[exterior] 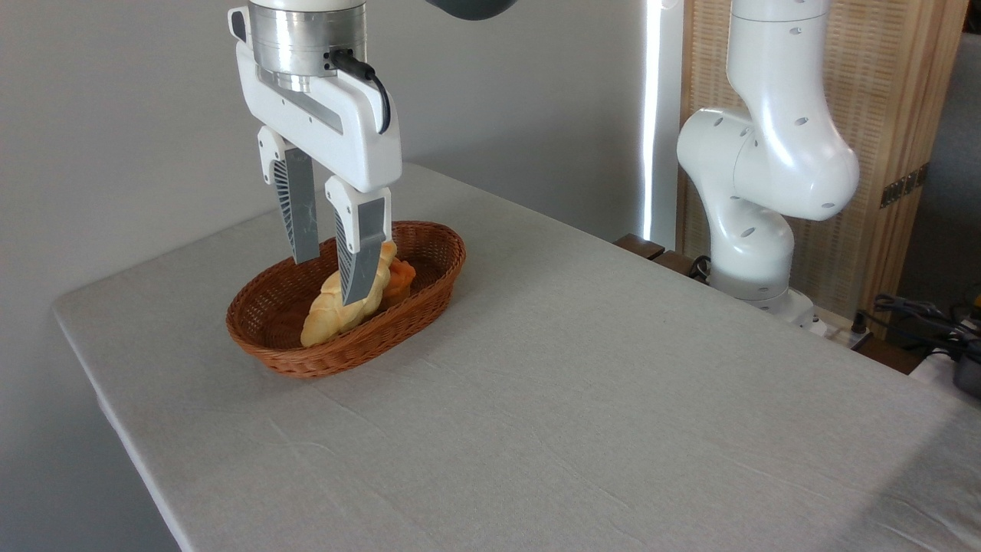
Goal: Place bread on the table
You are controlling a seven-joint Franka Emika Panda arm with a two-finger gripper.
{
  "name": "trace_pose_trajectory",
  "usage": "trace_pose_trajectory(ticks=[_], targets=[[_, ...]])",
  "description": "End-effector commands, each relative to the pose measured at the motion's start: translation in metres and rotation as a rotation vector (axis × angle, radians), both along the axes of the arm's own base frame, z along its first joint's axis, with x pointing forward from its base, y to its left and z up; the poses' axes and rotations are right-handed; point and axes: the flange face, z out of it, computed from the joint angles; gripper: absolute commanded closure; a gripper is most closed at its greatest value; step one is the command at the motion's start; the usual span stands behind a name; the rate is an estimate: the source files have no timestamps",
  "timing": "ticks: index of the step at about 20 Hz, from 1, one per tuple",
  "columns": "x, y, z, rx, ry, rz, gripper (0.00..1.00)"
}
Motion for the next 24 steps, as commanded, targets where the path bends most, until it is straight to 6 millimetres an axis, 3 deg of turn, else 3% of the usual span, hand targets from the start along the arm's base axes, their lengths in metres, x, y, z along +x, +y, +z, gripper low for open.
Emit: trace_pose_trajectory(ticks=[1, 10, 17, 20, 24], targets=[[-0.002, 0.003, 0.001, 0.006, 0.011, -0.011, 0.00], [-0.005, -0.011, -0.006, 0.008, 0.044, -0.031, 0.00], [-0.018, -0.037, -0.019, 0.009, 0.097, -0.082, 0.00], [-0.029, -0.068, -0.030, 0.010, 0.118, -0.132, 0.00], [-0.049, -0.121, -0.062, 0.027, 0.183, -0.160, 0.00]])
